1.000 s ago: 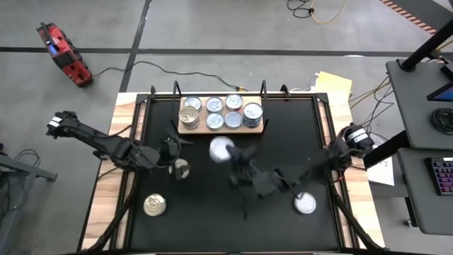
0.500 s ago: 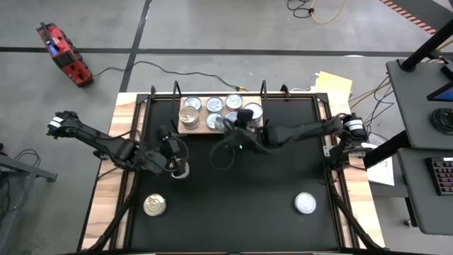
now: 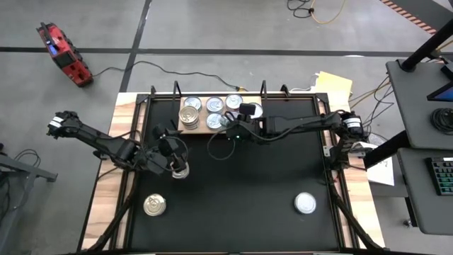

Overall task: Stack canned seafood by type on shelf
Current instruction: Stack the green tuna can on top of the other green tuna can on the shelf

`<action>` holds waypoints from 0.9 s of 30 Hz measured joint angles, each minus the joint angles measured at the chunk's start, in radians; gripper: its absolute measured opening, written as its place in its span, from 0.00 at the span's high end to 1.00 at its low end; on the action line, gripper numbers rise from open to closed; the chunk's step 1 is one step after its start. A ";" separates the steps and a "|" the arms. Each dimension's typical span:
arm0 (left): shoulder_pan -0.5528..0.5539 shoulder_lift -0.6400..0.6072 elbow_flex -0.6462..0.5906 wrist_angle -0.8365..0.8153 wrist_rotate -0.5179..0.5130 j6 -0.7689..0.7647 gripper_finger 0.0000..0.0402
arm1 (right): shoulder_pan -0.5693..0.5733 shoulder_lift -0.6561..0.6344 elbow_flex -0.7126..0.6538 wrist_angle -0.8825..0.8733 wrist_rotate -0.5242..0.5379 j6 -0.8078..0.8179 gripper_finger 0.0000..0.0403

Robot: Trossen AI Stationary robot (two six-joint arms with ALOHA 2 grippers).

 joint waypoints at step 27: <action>-0.001 0.001 -0.011 -0.009 0.000 -0.015 0.16 | -0.033 0.118 -0.002 0.050 0.148 -0.097 0.68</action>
